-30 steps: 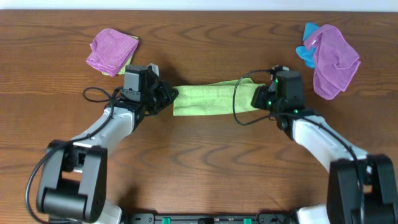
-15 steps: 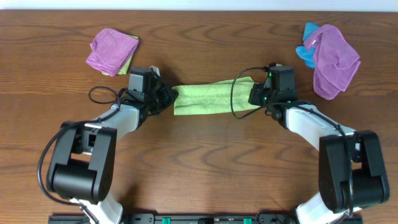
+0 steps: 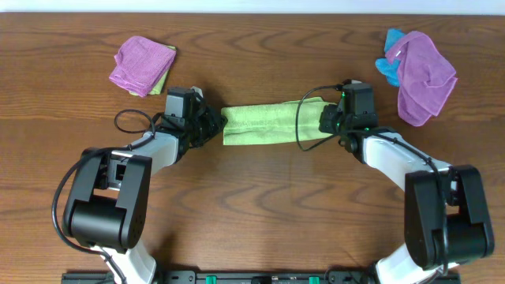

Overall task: Fold the cloth
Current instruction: 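Regrasp the folded strip ends with both grippers and press flat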

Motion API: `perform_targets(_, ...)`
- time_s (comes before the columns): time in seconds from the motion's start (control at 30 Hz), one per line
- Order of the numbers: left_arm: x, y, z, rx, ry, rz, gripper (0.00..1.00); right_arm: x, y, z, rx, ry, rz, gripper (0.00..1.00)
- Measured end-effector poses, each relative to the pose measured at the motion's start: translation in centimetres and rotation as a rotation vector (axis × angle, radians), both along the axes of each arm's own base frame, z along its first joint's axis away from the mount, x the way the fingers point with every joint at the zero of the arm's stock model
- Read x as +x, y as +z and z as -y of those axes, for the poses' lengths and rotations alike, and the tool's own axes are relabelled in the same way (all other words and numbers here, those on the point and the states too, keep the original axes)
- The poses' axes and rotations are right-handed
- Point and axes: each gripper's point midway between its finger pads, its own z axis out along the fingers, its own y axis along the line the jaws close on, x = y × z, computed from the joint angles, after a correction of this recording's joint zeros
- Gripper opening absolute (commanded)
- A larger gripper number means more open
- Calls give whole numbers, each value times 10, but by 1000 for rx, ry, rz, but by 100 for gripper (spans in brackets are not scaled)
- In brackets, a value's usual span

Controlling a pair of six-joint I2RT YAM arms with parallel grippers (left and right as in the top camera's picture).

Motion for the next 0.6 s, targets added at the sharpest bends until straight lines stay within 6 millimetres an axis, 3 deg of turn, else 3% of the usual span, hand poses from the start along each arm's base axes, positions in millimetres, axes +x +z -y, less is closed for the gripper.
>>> perform_targets(0.37, 6, 8, 5, -26, -15, 41, 28, 1, 1, 3, -15, -11, 3, 40)
perform_targets(0.6, 1, 9, 4, -22, -43, 37, 45, -5, 20, 11, -43, -36, 13, 47)
